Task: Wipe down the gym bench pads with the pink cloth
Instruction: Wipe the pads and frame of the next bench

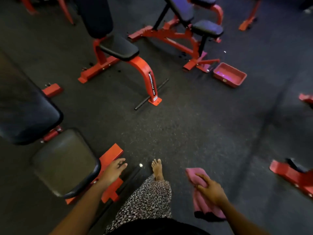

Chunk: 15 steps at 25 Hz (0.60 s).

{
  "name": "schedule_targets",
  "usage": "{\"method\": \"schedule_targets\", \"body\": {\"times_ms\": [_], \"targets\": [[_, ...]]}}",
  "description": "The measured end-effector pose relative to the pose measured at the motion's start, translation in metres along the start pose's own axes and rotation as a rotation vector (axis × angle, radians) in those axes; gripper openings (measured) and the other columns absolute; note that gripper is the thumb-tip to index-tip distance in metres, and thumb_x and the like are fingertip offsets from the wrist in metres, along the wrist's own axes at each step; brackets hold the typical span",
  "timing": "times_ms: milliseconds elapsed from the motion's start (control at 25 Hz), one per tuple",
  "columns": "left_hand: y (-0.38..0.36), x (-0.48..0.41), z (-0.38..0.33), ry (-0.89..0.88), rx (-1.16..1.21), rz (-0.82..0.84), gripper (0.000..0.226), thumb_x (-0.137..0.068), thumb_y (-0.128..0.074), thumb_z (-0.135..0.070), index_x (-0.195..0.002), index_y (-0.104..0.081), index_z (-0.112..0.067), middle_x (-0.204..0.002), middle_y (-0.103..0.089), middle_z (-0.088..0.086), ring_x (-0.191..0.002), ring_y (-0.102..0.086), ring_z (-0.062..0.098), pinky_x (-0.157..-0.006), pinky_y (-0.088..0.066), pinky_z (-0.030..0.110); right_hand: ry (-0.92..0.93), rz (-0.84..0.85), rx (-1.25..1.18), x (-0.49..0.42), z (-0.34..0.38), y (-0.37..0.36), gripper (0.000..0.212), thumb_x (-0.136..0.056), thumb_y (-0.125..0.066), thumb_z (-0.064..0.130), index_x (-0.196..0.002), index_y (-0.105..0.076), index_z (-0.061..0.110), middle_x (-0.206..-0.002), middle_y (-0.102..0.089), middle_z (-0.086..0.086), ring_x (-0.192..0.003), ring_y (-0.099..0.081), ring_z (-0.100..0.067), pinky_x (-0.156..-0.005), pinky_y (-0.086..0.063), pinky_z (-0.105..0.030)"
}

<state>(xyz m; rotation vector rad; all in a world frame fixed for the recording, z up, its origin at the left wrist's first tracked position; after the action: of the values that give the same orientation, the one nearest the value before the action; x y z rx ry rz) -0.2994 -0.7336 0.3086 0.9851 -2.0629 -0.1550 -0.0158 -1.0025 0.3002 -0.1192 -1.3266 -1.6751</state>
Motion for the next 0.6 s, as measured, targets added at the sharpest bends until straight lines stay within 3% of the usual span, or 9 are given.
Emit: {"method": "schedule_targets", "body": {"times_ms": [120,240,280,400,600], "targets": [[0.016,-0.057,-0.03,0.071,0.068,-0.082,0.037,-0.091,-0.052,0.0,-0.127,-0.047,0.008,-0.133,-0.05,0.024,-0.127,-0.047,0.031,-0.104,-0.033,0.029,0.123,-0.024,0.018,-0.087,0.074,0.052,0.052,-0.088,-0.058,0.038,-0.136,-0.039,0.041,-0.128,-0.058,-0.011,-0.111,-0.058,-0.028,-0.088,-0.044,-0.031],[0.046,-0.108,-0.08,0.093,0.114,-0.128,0.035,-0.092,-0.049,-0.001,-0.126,-0.048,0.01,-0.115,-0.06,0.019,-0.109,-0.059,0.005,-0.082,-0.036,0.009,0.305,0.006,0.062,-0.17,0.168,0.112,0.054,-0.087,-0.056,0.043,-0.137,-0.037,0.043,-0.132,-0.053,-0.009,-0.115,-0.054,-0.028,-0.092,-0.042,-0.034],[0.058,-0.124,-0.095,0.109,0.123,-0.141,0.036,-0.093,-0.049,-0.004,-0.127,-0.049,0.008,-0.119,-0.06,0.018,-0.112,-0.058,0.008,-0.082,-0.035,0.01,0.374,0.019,0.088,-0.195,0.199,0.129,0.054,-0.087,-0.056,0.044,-0.137,-0.036,0.044,-0.132,-0.052,-0.009,-0.116,-0.053,-0.028,-0.093,-0.041,-0.034],[0.095,-0.161,-0.126,0.12,0.18,-0.191,0.037,-0.093,-0.053,-0.014,-0.128,-0.051,-0.002,-0.133,-0.053,0.015,-0.124,-0.049,0.025,-0.103,-0.033,0.026,0.511,0.007,0.092,-0.249,0.278,0.166,0.056,-0.083,-0.057,0.045,-0.136,-0.039,0.043,-0.13,-0.054,-0.01,-0.117,-0.053,-0.03,-0.096,-0.041,-0.036],[0.154,-0.218,-0.153,0.205,0.363,-0.332,0.037,-0.093,-0.053,-0.017,-0.129,-0.051,-0.007,-0.132,-0.052,0.016,-0.122,-0.049,0.028,-0.103,-0.036,0.034,0.646,0.083,0.123,-0.352,0.393,0.181,0.056,-0.084,-0.065,0.034,-0.135,-0.043,0.04,-0.138,-0.051,-0.003,-0.122,-0.051,-0.025,-0.098,-0.038,-0.03]]}}
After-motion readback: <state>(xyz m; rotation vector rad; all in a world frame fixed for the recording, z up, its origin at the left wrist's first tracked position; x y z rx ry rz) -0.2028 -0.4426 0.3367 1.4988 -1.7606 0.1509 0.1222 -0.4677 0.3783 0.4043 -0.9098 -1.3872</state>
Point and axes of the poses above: each hand's wrist, its own x-axis away from the middle knuckle, its own y-axis out of the back of the hand, z = x × y, the point moved 4 cm from there along -x, towards the middle knuckle
